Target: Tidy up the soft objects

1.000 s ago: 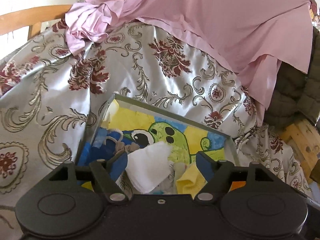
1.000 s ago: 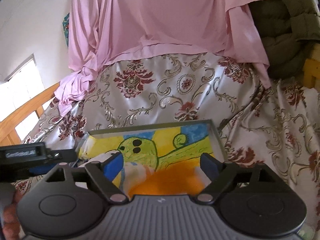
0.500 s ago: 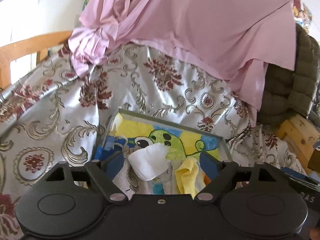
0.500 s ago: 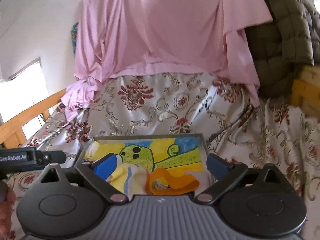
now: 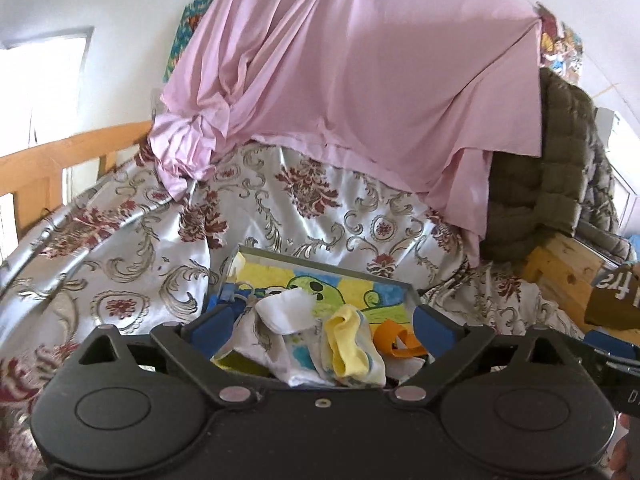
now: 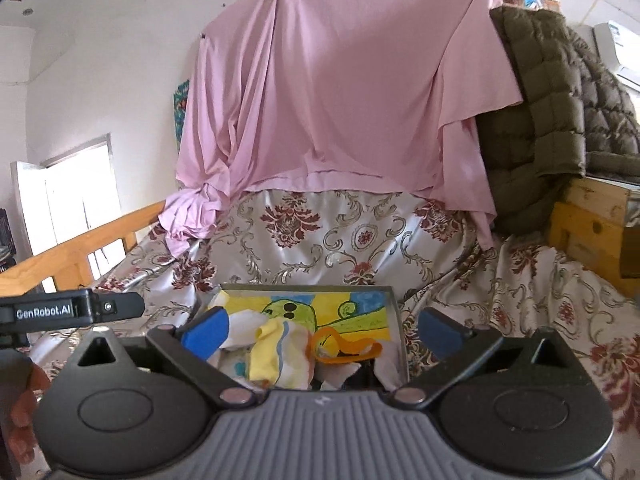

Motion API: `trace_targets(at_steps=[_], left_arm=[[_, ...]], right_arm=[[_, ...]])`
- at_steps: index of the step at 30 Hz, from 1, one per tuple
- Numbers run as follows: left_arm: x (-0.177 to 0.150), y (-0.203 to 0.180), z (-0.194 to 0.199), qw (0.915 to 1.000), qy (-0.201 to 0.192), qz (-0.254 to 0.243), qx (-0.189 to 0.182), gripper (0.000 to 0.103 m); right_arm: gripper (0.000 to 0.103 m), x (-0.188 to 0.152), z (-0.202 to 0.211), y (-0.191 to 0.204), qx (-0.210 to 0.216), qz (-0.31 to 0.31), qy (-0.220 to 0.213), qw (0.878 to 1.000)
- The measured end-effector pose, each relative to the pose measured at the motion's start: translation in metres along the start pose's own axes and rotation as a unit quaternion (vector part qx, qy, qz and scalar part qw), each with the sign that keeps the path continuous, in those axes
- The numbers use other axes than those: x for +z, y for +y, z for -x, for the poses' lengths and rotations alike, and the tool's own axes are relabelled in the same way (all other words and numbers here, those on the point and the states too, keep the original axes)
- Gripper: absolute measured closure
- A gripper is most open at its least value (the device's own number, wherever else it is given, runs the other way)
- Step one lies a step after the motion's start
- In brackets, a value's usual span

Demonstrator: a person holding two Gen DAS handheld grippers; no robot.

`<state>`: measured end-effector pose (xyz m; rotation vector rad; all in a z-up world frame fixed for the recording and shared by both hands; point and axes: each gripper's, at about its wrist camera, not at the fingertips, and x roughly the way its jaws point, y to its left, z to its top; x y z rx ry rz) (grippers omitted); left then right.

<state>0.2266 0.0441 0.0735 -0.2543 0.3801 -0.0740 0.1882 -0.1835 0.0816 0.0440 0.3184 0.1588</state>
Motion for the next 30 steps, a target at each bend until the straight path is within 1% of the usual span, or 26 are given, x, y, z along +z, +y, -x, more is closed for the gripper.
trace_targets(at_steps=[8,12,19,30], left_arm=[[-0.029,-0.006,0.057,0.9996,-0.022,-0.016,0.007,0.001],[-0.038,-0.006,0.073,0.9993,-0.023,-0.028,0.011,0.001],[-0.049,-0.007,0.09,0.9988,-0.029,-0.035,0.019,0.001],[-0.076,0.002,0.103,0.9984,-0.012,-0.038,0.04,0.001]], right_arm=[[0.0,-0.024,0.054,0.007,-0.003,-0.002,-0.009,1.0],[0.0,-0.031,0.071,0.009,-0.002,-0.003,-0.008,1.0],[0.0,-0.037,0.087,0.013,0.0,-0.007,-0.013,1.0],[0.0,-0.066,0.098,0.035,0.008,0.013,0.008,1.0]])
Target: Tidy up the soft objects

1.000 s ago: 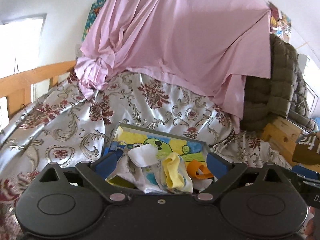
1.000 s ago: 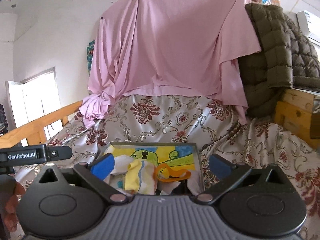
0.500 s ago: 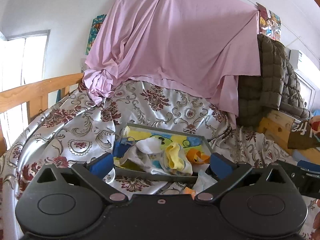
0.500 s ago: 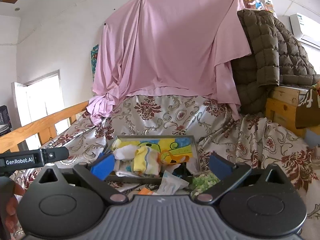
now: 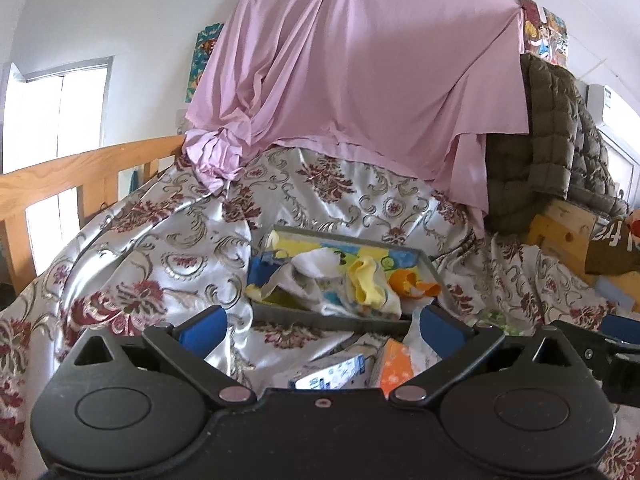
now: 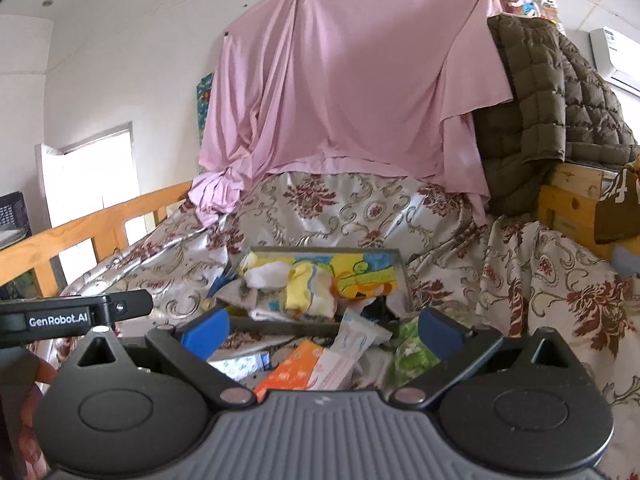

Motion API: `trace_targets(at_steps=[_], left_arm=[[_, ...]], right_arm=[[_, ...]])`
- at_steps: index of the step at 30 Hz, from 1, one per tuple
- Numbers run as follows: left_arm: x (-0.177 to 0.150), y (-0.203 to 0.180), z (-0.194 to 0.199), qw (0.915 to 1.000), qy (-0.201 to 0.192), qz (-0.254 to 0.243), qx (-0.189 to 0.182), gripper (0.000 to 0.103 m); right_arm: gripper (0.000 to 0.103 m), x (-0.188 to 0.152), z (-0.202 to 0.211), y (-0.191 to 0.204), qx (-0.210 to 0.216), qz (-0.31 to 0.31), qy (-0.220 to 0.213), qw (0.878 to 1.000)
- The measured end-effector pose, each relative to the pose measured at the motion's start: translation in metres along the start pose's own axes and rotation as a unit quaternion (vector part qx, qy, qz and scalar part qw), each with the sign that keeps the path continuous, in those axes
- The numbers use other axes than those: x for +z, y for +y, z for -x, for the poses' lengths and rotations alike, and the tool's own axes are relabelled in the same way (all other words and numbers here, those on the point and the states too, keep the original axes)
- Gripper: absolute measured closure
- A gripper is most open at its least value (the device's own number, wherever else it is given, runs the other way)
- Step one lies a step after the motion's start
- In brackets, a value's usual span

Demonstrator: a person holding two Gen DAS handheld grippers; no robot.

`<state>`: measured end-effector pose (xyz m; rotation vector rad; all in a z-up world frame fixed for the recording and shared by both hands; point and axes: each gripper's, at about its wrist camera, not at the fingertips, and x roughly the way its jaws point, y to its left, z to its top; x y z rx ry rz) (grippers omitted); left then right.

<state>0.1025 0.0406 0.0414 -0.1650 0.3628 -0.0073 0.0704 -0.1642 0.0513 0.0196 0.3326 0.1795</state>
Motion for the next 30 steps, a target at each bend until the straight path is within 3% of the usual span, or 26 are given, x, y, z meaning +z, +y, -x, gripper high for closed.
trace_targets(at_steps=[17,30], left_arm=[[-0.046,0.022,0.001,0.9945,0.067,-0.002,0.08,0.001],[-0.056,0.021,-0.018,0.988,0.124,-0.003,0.092,0.001]], right_arm=[[0.0,-0.047,-0.009,0.024,0.004,0.007,0.054,0.998],[0.0,-0.072,-0.027,0.019,-0.005,0.007,0.098,0.995]])
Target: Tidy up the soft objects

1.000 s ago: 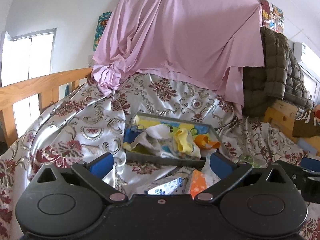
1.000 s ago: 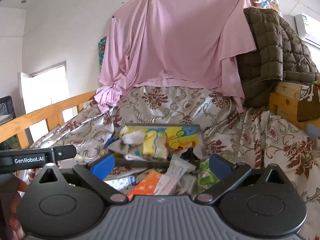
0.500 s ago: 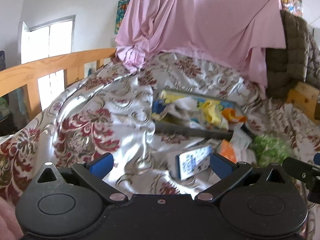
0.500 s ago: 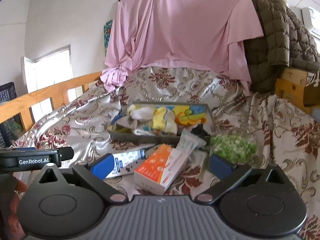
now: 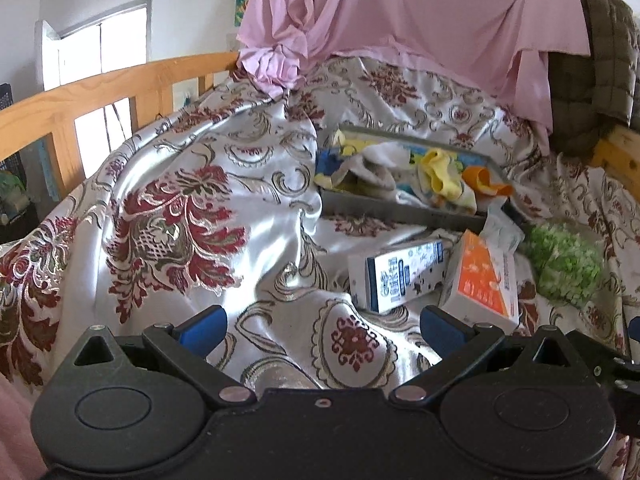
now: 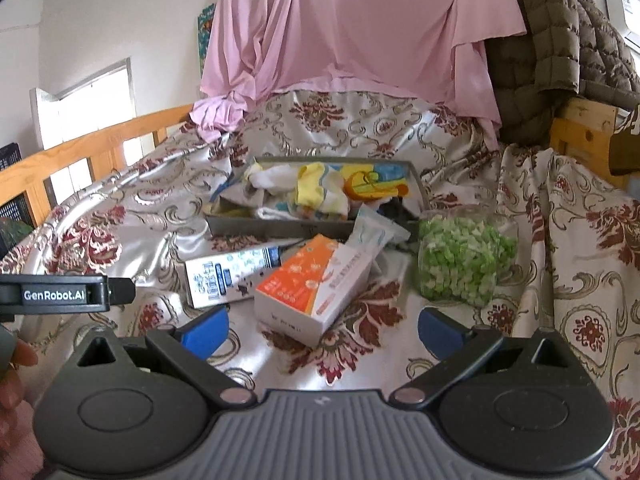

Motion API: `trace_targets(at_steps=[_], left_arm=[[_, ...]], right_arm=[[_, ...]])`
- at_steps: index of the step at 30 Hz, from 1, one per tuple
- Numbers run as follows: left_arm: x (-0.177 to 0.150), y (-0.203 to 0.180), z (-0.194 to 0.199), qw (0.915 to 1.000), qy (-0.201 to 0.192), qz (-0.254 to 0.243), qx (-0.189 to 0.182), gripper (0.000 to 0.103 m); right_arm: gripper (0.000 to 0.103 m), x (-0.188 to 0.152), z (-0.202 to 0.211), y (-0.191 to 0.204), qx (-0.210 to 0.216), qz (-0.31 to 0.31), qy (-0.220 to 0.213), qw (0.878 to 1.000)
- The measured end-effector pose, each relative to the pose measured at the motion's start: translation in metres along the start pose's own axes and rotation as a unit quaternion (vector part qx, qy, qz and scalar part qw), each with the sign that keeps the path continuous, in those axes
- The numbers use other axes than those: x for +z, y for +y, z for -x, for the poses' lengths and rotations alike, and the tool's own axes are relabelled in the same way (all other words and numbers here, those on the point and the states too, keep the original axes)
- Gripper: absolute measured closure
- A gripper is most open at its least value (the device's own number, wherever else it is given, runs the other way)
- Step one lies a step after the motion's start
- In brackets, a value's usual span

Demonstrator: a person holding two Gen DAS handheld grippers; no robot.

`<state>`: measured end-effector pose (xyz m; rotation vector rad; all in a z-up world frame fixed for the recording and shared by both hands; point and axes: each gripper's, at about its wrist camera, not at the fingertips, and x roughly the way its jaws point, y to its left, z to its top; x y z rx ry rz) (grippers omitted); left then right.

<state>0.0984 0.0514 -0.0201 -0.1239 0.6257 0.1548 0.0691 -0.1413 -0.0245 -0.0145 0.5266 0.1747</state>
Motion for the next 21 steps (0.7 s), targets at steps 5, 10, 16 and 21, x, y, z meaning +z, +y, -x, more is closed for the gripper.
trace_targets(at_steps=[5,10,16,21], left_arm=[[-0.0023,-0.0066,-0.0044,0.9997,0.015,-0.016,0.005,0.001],[-0.0031,-0.0096,-0.009,0.9993,0.028,-0.024,0.01,0.001],[-0.0034,-0.0094,-0.0105,0.999,0.034,-0.023,0.015,0.001],[-0.0035,-0.0096,-0.0101,0.999,0.034,-0.024,0.016,0.001]], right_arm=[[0.0,-0.0036,-0.0035,-0.0013,-0.002,0.002,0.006,1.0],[0.0,-0.0055,-0.0066,-0.0035,-0.002,0.0,0.014,1.0],[0.0,-0.0059,-0.0082,-0.0047,-0.004,-0.002,0.019,1.0],[0.0,-0.0062,-0.0079,-0.0041,-0.006,0.0,0.02,1.0]])
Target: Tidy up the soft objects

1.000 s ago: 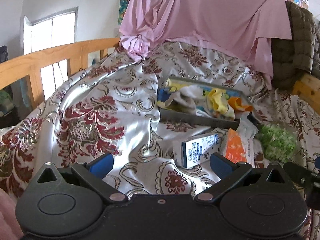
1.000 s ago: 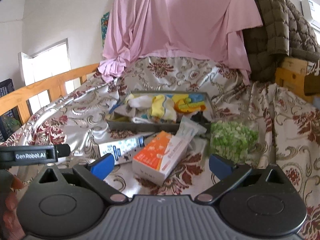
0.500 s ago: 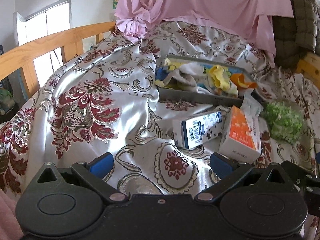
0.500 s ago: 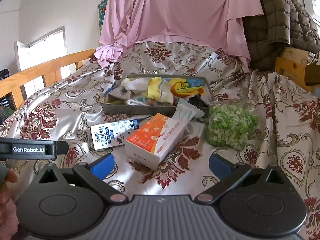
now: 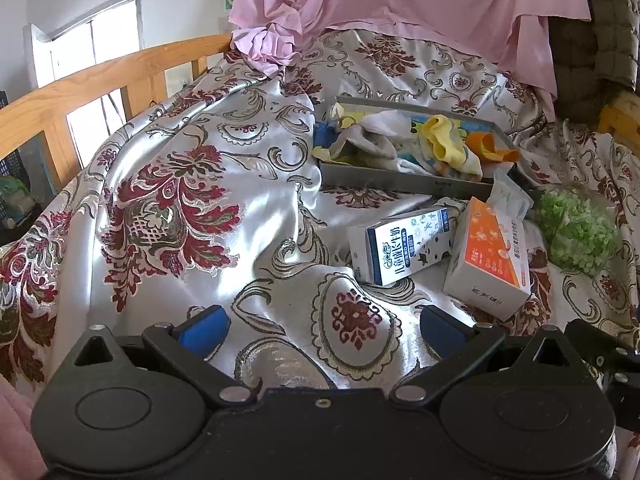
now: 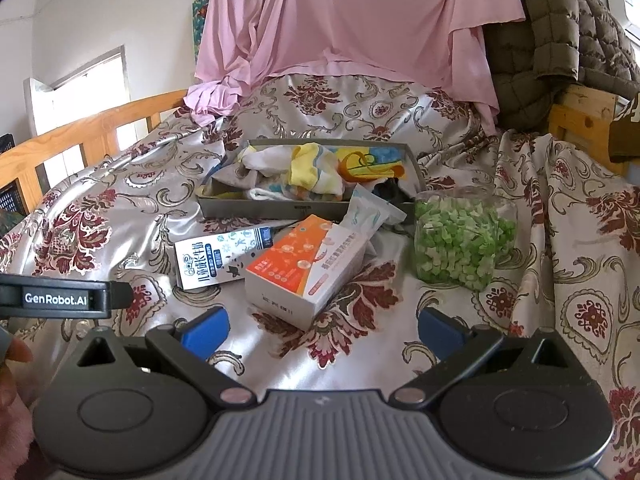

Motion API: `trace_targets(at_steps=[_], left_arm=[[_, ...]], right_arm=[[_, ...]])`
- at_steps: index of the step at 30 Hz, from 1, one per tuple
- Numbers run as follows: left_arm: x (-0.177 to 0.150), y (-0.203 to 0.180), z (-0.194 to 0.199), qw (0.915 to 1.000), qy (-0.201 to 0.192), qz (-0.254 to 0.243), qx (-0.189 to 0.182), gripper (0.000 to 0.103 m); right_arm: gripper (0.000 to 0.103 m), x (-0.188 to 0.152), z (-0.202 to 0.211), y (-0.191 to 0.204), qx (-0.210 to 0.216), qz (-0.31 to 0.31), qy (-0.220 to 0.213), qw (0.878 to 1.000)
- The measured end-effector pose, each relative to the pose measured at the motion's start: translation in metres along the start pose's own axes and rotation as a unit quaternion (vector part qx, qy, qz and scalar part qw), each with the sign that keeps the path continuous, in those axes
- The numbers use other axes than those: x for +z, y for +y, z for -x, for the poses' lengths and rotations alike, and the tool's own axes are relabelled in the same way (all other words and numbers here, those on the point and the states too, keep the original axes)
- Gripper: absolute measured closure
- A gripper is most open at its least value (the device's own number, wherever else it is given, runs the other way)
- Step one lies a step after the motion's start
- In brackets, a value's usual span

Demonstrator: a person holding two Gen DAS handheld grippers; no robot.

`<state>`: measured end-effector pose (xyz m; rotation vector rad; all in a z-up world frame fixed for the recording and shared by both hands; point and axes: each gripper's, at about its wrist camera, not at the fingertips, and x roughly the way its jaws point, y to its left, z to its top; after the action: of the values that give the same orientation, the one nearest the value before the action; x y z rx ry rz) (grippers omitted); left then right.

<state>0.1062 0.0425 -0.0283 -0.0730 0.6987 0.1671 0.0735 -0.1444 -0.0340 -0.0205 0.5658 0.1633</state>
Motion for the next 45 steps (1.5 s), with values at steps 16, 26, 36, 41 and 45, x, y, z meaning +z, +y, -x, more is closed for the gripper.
trace_targets(at_steps=[16,26,36,41,45], left_arm=[[-0.0002,-0.0001,0.002,1.0,-0.002,-0.001,0.001,0.001],[0.0009,-0.001,0.0038,0.9999,-0.006,-0.007,0.012,0.001],[0.0009,-0.0031,0.0059,0.9998,-0.008,-0.014,0.012,0.001],[0.001,-0.0039,0.0058,0.9998,-0.006,-0.016,0.011,0.001],[0.0012,-0.0039,0.0056,0.9998,-0.006,-0.017,0.011,0.001]], right_arm=[[0.0,0.0002,-0.0002,0.0007,-0.001,0.0,0.001,1.0],[0.0,0.0001,-0.0004,0.0009,-0.001,0.001,0.001,1.0],[0.0,-0.0009,-0.0003,0.0004,-0.001,0.003,0.002,1.0],[0.0,-0.0024,-0.0008,0.0002,-0.001,0.004,0.003,1.0],[0.0,-0.0028,-0.001,0.0002,-0.001,0.004,0.003,1.0]])
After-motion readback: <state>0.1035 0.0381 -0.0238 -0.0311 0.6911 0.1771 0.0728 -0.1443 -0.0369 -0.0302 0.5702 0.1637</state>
